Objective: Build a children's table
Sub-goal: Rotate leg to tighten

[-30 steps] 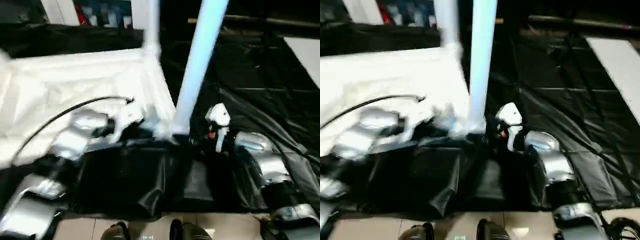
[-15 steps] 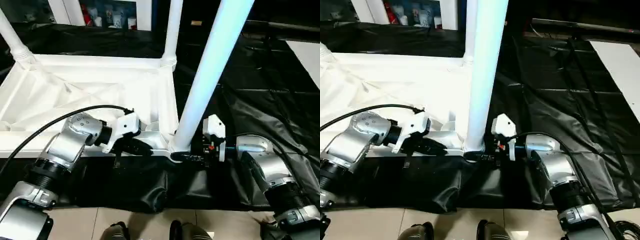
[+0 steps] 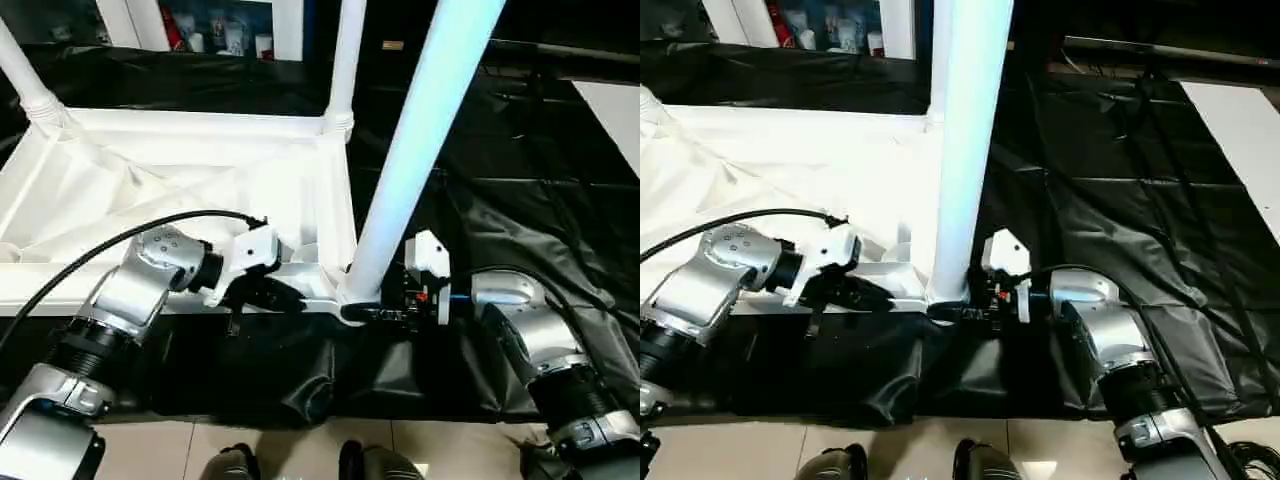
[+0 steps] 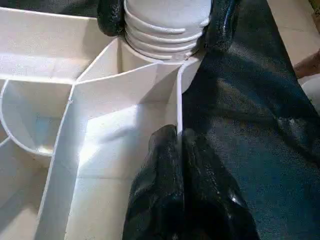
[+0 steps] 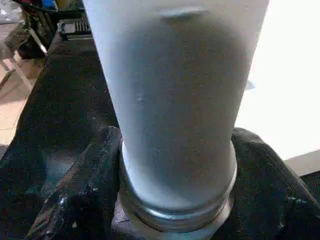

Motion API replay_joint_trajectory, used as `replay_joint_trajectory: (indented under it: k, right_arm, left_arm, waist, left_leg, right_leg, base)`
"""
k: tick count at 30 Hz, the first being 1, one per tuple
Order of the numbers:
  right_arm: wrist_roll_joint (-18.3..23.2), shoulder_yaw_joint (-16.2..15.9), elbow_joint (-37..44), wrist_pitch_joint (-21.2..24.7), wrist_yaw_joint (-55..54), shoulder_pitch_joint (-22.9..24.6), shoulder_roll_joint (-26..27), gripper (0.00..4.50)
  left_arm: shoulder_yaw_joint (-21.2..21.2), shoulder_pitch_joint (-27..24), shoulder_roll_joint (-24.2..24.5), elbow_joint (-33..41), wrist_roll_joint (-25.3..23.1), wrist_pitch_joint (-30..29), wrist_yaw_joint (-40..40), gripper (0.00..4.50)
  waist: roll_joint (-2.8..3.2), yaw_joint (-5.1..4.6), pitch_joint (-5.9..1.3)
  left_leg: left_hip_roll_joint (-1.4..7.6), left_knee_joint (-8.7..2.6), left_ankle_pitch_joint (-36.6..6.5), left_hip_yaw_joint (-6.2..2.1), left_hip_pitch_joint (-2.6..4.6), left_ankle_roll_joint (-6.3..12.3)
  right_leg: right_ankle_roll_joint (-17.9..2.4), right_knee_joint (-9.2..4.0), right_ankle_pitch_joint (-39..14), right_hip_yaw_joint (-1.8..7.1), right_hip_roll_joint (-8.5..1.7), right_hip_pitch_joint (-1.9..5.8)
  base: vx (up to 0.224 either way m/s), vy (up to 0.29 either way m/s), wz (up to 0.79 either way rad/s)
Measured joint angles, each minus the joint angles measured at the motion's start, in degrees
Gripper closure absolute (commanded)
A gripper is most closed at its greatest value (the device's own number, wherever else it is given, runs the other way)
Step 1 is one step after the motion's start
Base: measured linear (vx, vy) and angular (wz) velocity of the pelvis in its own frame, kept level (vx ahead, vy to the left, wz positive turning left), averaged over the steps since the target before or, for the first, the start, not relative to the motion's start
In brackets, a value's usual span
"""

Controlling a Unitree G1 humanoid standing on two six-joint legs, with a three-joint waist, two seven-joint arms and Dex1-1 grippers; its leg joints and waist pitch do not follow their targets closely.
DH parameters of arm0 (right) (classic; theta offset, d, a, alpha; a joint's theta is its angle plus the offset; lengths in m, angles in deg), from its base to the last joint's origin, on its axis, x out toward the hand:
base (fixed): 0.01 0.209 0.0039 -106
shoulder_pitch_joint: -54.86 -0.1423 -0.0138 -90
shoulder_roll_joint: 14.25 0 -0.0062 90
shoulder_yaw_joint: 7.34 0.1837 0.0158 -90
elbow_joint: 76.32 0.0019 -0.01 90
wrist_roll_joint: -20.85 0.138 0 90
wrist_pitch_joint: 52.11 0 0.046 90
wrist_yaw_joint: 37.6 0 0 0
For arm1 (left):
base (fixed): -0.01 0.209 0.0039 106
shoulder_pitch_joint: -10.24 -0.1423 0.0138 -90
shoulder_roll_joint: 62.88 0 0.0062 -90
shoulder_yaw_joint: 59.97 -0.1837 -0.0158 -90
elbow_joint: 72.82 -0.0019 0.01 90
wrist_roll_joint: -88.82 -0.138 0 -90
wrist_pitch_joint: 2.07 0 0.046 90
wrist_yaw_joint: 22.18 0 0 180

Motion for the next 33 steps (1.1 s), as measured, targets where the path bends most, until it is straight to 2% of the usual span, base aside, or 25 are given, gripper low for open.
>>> replay_joint_trajectory:
  k: [6,11,14,20,26,27,29,31,33]
  right_arm:
    - [-1.86,4.00,-3.70,-0.65,-14.71,0.00,5.18,1.77]
    - [-3.81,5.05,-4.66,-0.21,-24.41,0.10,9.06,1.77]
    - [-6.03,8.12,-7.82,1.32,-39.71,-2.13,15.58,1.78]
    - [-8.74,11.40,-13.12,1.57,-60.35,-6.51,22.35,1.78]
    - [-9.50,12.54,-14.85,-0.71,-63.68,-7.12,24.09,1.78]
    - [-9.11,12.86,-14.78,-0.84,-62.91,-7.03,24.08,1.43]
    - [-8.49,13.08,-14.56,-1.21,-61.82,-6.69,23.93,1.43]
    - [-8.31,13.08,-14.21,-1.36,-61.13,-6.45,23.79,1.03]
    - [-8.17,12.65,-13.97,-1.38,-59.17,-6.33,23.28,0.98]
  left_arm:
    - [1.36,2.79,-4.97,-5.26,-2.59,-0.31,-9.38,4.50]
    - [1.61,4.04,-7.79,-8.00,-3.75,-1.28,-14.70,4.50]
    - [2.49,7.53,-11.90,-13.55,-5.77,-2.18,-21.63,4.50]
    - [2.86,12.19,-17.40,-20.84,-7.32,-2.63,-30.70,4.50]
    - [2.80,12.82,-18.11,-22.43,-8.13,-0.90,-31.20,4.50]
    - [2.77,12.81,-17.92,-22.46,-8.15,-0.53,-31.08,4.50]
    - [2.74,12.77,-17.70,-22.45,-8.15,-0.03,-30.71,4.50]
    - [2.73,12.64,-17.38,-22.20,-8.14,0.33,-30.18,4.50]
    - [2.72,12.08,-16.66,-21.17,-8.14,0.52,-29.58,4.50]
  waist:
    - [-0.08,-0.19,-0.06]
    - [-0.08,-0.24,-0.06]
    - [-0.10,-0.32,-0.07]
    - [-0.07,-0.06,-0.18]
    - [-0.06,-0.04,-0.22]
    - [-0.06,-0.04,-0.22]
    - [-0.05,-0.05,-0.21]
    - [-0.04,-0.05,-0.21]
    - [-0.05,-0.06,-0.20]
  left_leg:
    - [-0.01,0.28,-0.08,0.00,0.30,-0.32]
    - [-0.03,0.27,-0.12,-0.01,0.84,-0.39]
    - [-0.10,0.18,-0.10,-0.04,1.03,-0.45]
    - [-0.18,-0.24,-0.06,-0.06,1.00,-0.46]
    - [-0.22,-0.18,-0.06,-0.03,0.98,-0.45]
    - [-0.22,-0.21,-0.06,-0.03,0.99,-0.45]
    - [-0.22,-0.28,-0.06,-0.04,0.99,-0.45]
    - [-0.22,-0.45,-0.06,-0.03,0.98,-0.45]
    - [-0.21,-0.55,-0.06,-0.04,0.98,-0.46]
  right_leg:
    - [0.09,-0.02,0.43,0.08,-0.05,0.42]
    - [0.42,-0.17,0.31,0.10,-0.07,1.01]
    - [0.52,-0.25,0.25,0.12,-0.12,1.08]
    - [0.55,-1.04,0.24,0.09,-0.11,1.24]
    - [0.53,-1.06,0.27,0.21,-0.12,1.33]
    - [0.54,-1.06,0.28,0.20,-0.12,1.32]
    - [0.55,-1.05,0.29,0.18,-0.12,1.30]
    - [0.56,-1.05,0.30,0.16,-0.12,1.25]
    - [0.63,-1.03,0.35,0.13,-0.11,1.20]
  base:
    - [0.000,0.000,0.00]
    - [0.000,0.000,0.00]
    - [0.000,0.000,0.00]
    - [0.000,0.000,0.00]
    - [0.000,0.000,0.00]
    - [0.000,0.000,0.00]
    - [0.000,0.000,0.00]
    - [0.000,0.000,0.00]
    - [0.000,0.000,0.00]
